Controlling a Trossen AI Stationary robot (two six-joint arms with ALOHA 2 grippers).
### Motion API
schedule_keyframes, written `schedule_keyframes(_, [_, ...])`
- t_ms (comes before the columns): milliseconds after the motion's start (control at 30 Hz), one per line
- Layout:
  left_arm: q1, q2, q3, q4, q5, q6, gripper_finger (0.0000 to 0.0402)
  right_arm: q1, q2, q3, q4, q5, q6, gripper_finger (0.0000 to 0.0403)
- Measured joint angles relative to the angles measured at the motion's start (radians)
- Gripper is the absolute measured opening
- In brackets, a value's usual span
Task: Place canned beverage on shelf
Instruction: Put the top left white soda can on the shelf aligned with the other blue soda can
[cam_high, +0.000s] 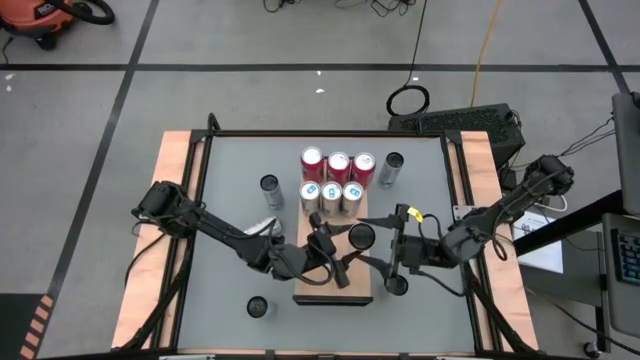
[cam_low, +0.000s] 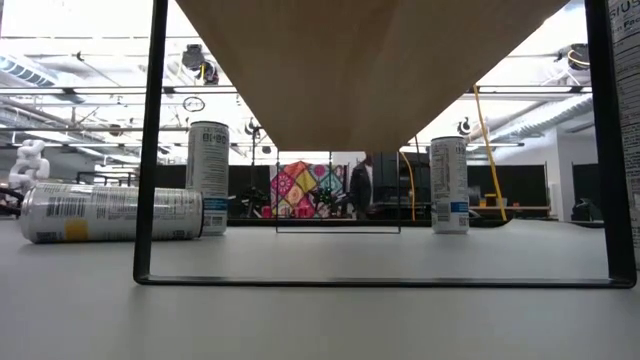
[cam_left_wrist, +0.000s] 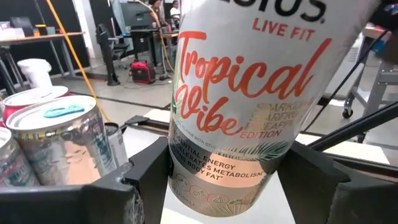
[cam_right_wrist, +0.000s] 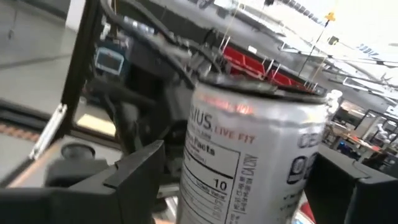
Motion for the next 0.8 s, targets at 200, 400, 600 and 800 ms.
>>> schedule_keyframes(200, [0.001, 0.0, 0.0, -0.026, 0.004, -0.004, 0.0244, -0.023, 0.0, 0.0, -0.034, -0.022, 0.009, 0.0285])
schedule_keyframes(400, [-0.001, 0.0, 0.0, -0.033, -0.001, -0.001, 0.0244, -0.026, 0.0, 0.0, -0.031, -0.022, 0.015, 0.0231])
schedule_keyframes(600, [-0.01, -0.001, 0.0, -0.035, -0.008, -0.001, 0.0245, -0.024, 0.0, 0.0, -0.031, -0.022, 0.035, 0.0181])
schedule_keyframes(800, [-0.045, -0.001, 0.0, -0.04, -0.012, 0.035, 0.0282, -0.005, 0.0, 0.0, -0.032, -0.033, 0.077, 0.0184])
